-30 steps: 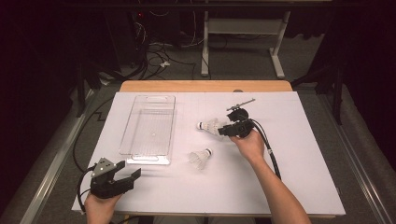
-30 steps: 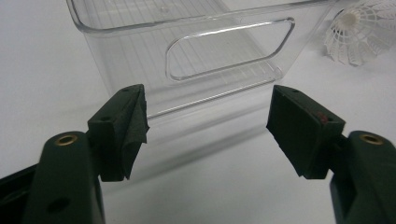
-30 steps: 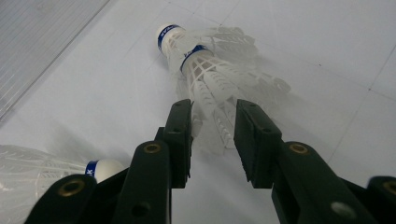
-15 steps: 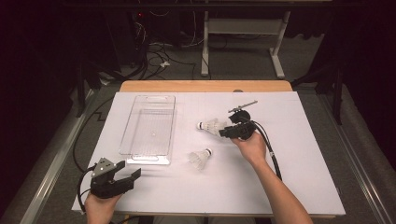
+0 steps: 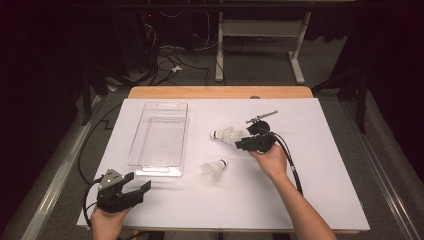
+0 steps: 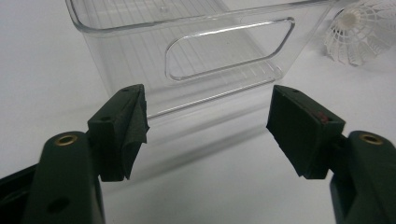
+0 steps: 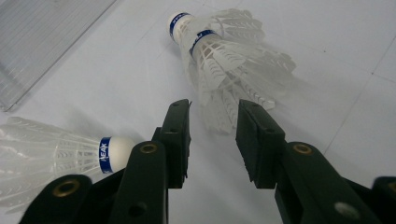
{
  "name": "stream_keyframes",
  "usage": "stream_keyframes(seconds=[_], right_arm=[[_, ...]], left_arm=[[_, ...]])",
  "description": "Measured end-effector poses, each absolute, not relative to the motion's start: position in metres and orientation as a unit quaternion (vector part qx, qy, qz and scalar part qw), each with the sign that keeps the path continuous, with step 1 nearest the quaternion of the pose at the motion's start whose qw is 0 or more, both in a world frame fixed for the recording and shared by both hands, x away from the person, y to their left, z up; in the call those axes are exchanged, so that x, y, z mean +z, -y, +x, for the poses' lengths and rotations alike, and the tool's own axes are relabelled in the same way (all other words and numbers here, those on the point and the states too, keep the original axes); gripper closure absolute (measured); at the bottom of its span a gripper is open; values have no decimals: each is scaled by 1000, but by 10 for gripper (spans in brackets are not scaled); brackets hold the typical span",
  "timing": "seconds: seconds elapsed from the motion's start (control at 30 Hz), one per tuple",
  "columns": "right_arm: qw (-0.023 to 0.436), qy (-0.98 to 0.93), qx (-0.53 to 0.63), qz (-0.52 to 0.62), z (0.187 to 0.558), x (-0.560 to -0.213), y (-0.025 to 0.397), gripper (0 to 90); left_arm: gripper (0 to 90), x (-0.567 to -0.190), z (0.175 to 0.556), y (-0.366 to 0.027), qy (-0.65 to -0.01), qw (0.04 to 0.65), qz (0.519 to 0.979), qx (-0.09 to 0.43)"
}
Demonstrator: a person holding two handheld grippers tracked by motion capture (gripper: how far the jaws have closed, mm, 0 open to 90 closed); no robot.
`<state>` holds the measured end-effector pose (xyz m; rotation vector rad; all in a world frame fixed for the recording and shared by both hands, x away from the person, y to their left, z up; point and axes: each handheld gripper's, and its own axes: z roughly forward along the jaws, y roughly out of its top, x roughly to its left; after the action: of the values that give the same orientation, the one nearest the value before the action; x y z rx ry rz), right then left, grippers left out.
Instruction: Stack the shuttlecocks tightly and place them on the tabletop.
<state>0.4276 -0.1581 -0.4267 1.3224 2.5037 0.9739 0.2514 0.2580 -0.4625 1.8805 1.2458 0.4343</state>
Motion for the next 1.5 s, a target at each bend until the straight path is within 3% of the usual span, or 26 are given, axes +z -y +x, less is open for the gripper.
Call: stream_keyframes(seconds=[1.5], right_arm=[[68, -839, 350, 411, 382, -431, 163, 630]], left_arm=[[296, -462, 251, -257, -495, 410, 746, 173]])
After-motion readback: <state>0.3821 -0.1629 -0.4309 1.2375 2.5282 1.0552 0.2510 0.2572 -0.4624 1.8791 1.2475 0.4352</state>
